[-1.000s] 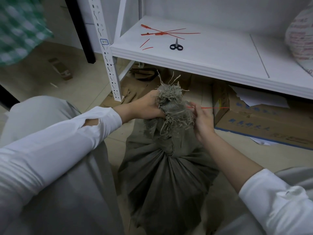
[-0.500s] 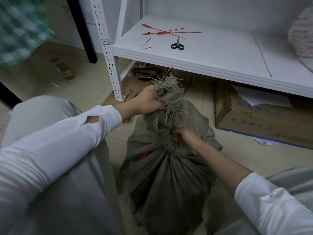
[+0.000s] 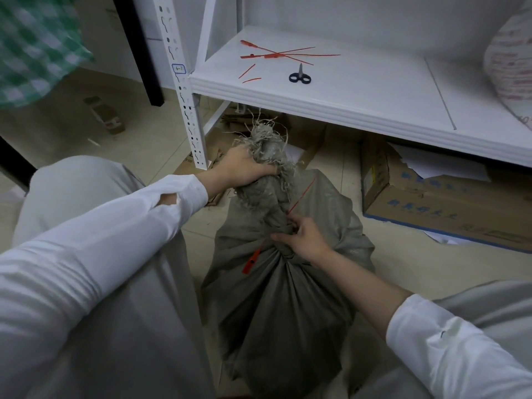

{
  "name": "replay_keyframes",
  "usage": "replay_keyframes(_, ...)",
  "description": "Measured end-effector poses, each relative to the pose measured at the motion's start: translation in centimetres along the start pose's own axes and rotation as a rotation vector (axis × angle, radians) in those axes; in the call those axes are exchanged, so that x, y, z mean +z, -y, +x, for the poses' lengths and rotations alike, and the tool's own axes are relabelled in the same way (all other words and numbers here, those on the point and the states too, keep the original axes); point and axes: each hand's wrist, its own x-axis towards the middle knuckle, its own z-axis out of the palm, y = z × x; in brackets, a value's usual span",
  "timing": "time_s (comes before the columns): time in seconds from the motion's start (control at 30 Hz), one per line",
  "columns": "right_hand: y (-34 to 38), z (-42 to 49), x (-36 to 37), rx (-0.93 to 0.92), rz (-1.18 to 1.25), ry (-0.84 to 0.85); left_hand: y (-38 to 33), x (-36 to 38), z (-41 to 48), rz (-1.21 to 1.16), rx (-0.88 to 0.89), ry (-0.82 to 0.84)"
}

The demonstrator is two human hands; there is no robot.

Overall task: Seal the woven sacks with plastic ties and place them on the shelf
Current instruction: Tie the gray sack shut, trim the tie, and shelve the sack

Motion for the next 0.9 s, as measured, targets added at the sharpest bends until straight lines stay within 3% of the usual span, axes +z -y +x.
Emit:
replay_keyframes(0.13, -0.3, 0.1, 0.3, -0.001, -0.083, -0.079, 0.2, -0.6, -1.3, -0.037, -0.103, 0.068)
replay_keyframes(0.23, -0.3, 0.3, 0.5, 0.017, -0.135, -0.126, 0.9, -0.5, -2.9, -0.095, -0.113, 0.004)
replay_keyframes(0.47, -0.1, 0.6, 0.9, 0.079, -0.188, -0.22, 0.9, -0.5, -7.0, 0.012, -0.07, -0.352)
replay_keyframes(0.57, 0.0, 0.7, 1.1, 0.074, -0.236, -0.232, 1.7, 0.2, -9.0, -0.067, -0.164, -0.412)
replay_keyframes(0.63, 0.1, 0.8, 1.1, 0.058, -0.25, -0.248, 2.4, 0.4, -9.3, -0.161, -0.288, -0.286)
replay_keyframes(0.73, -0.1, 0.9, 1.3, 0.094, -0.265, -0.252, 2.1, 1.8, -10.4, -0.14, -0.442, 0.156)
replay_keyframes(0.9, -0.3, 1.0, 1.2, 0.117, -0.273, -0.268, 2.1, 5.6, -10.9, -0.119, -0.388, 0.347)
